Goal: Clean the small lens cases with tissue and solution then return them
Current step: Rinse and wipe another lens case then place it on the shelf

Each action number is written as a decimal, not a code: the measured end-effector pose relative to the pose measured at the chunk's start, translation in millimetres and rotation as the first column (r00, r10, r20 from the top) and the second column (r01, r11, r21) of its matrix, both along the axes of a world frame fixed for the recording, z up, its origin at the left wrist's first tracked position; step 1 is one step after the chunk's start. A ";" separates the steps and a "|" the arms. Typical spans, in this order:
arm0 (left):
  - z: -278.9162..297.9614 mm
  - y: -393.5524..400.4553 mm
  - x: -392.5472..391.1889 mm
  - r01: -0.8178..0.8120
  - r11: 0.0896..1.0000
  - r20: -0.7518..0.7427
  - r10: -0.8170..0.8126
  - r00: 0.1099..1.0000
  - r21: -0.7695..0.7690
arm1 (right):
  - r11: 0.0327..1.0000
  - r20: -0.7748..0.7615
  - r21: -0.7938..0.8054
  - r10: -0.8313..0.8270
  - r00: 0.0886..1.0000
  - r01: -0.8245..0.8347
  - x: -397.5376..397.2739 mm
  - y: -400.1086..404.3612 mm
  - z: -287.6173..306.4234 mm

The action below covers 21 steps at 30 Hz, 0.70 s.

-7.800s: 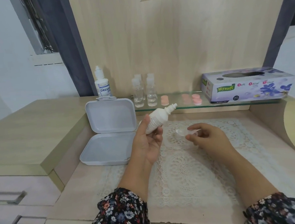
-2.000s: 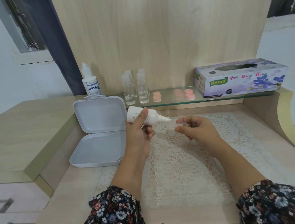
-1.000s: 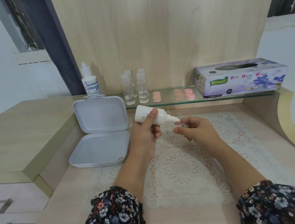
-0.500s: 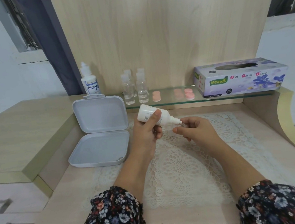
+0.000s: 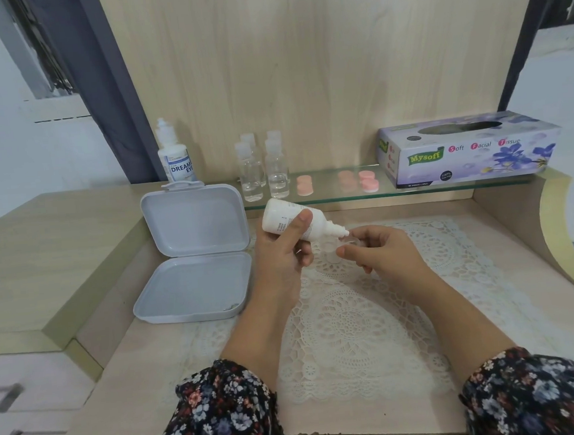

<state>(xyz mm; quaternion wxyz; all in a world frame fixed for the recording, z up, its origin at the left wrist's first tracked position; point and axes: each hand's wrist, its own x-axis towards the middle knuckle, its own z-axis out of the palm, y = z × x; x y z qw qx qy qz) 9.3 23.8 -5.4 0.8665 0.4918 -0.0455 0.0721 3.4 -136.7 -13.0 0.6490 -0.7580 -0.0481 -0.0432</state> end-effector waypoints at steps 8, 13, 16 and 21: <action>0.2 -1.8 -0.7 -0.015 0.999 0.018 0.015 1.000 0.035 | 1.000 -0.003 0.002 0.000 1.000 0.000 -0.3 0.5 0.8; -0.8 -2.4 -0.5 -0.015 0.999 0.022 0.014 1.000 0.040 | 1.000 -0.003 0.007 0.003 1.000 -0.003 -0.8 0.4 1.5; -0.4 -2.4 -0.9 -0.012 0.999 0.026 0.011 1.000 0.045 | 1.000 -0.004 0.009 0.005 1.000 -0.005 -0.9 0.3 1.4; -0.1 -2.2 -1.6 -0.010 0.999 0.031 0.009 0.999 0.035 | 1.000 0.000 -0.005 0.010 1.000 -0.010 -0.5 -0.6 0.6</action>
